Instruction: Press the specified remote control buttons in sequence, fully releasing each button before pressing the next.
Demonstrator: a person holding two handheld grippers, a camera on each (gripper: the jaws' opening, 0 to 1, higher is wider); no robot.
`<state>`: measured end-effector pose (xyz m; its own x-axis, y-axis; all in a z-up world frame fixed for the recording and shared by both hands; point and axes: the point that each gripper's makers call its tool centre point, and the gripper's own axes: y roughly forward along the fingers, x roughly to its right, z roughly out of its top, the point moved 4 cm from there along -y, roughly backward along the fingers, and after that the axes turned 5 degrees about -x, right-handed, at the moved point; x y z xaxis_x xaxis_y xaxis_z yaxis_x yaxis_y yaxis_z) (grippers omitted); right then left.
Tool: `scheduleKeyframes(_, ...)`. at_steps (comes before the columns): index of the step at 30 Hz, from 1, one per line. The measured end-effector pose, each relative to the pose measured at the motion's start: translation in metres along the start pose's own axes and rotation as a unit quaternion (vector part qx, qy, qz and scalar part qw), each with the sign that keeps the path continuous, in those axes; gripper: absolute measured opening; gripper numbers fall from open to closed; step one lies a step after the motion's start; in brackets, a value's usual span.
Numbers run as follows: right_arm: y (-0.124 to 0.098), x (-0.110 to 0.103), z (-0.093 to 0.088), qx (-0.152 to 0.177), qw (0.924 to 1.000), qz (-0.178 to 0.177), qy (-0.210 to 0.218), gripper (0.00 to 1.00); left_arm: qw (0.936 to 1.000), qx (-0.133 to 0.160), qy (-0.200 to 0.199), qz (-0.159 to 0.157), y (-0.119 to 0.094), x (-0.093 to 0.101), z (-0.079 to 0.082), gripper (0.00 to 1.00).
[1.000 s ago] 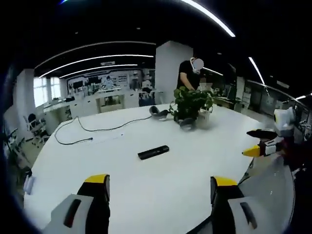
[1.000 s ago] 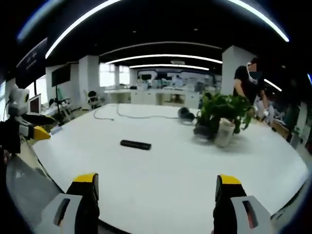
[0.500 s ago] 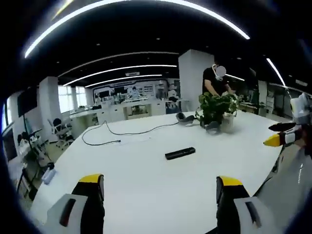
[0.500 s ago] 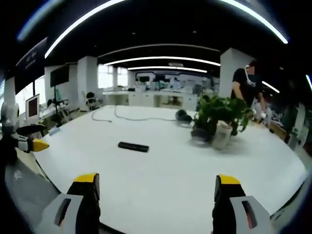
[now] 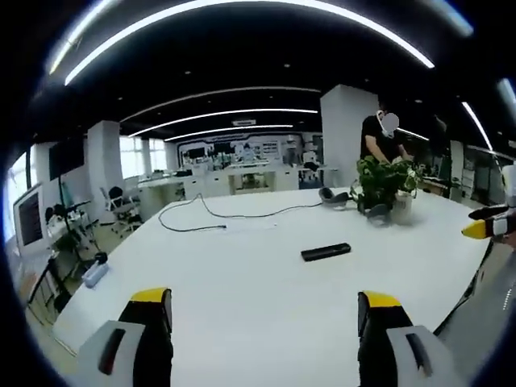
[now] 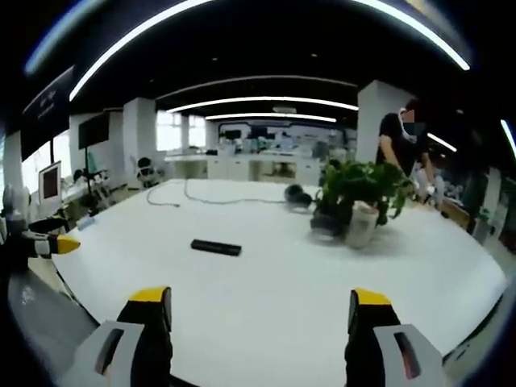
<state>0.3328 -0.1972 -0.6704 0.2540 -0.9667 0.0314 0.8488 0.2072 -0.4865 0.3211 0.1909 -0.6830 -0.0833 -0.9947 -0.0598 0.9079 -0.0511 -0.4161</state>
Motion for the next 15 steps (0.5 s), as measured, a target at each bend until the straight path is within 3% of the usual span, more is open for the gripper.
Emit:
scheduleKeyframes(8, 0.003, -0.003, -0.004, -0.017, 0.9998, 0.006, -0.008, 0.84, 0.999, -0.027, 0.034, -0.01, 0.003, 0.009, -0.007, 1.0)
scheduleKeyframes(15, 0.004, -0.005, -0.007, -0.026, 0.9995, 0.009, -0.015, 0.82, 0.9988, -0.038, 0.031, -0.008, 0.001, 0.011, -0.007, 1.0)
